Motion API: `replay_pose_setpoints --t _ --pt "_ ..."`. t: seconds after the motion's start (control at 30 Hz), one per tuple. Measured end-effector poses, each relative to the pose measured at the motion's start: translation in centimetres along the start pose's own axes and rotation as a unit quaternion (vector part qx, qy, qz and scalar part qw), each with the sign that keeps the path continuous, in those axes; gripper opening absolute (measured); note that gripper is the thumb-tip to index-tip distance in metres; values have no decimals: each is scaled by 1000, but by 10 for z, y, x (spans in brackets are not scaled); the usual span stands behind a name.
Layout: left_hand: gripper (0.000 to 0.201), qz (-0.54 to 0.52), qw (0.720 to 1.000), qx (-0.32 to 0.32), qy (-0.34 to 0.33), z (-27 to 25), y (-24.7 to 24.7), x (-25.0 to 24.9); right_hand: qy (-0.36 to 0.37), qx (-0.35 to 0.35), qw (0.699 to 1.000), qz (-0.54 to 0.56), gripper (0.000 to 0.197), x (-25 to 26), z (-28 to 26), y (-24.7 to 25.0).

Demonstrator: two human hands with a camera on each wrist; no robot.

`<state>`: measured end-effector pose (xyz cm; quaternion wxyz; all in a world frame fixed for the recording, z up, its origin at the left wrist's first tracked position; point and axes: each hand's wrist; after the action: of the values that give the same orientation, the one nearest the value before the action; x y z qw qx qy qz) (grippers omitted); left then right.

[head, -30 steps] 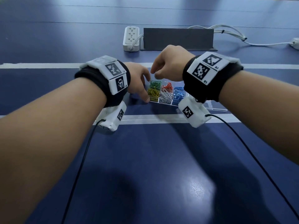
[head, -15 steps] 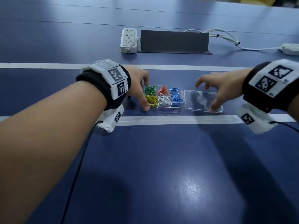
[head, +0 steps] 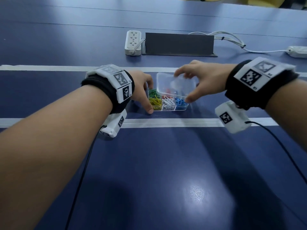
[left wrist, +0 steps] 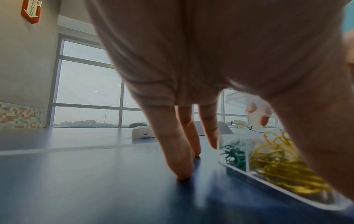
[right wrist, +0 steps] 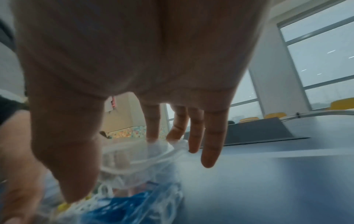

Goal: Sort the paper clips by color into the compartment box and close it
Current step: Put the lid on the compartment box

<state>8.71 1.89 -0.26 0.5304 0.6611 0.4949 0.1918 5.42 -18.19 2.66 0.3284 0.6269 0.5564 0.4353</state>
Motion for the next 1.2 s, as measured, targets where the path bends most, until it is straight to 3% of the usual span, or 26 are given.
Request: replay_pose_setpoints --t 0.4,0.73,0.87,1.0,1.2 --pt "79 -14 999 -35 5 -13 -12 -3 -3 -7 996 -84 77 30 3 -20" --pt "93 -50 998 -23 -3 -22 -18 -3 -16 -4 992 -124 78 32 -5 -27" --pt "82 -73 997 -25 -25 -24 -17 0 -18 18 989 -145 85 34 -2 -26" --pt "83 -61 998 -11 -24 -23 -16 3 -13 28 989 -147 89 32 -1 -25" --pt "73 -39 999 5 -35 -20 -13 4 11 18 987 -158 83 32 -3 -26"
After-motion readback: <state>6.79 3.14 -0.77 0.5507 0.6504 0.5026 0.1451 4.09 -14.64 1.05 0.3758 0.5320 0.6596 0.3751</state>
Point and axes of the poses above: each hand's wrist, its own z-axis towards the middle knuckle, its own y-axis out of the back of the hand, x = y × z, and after that the axes turned 8 degrees about -y, right-handed
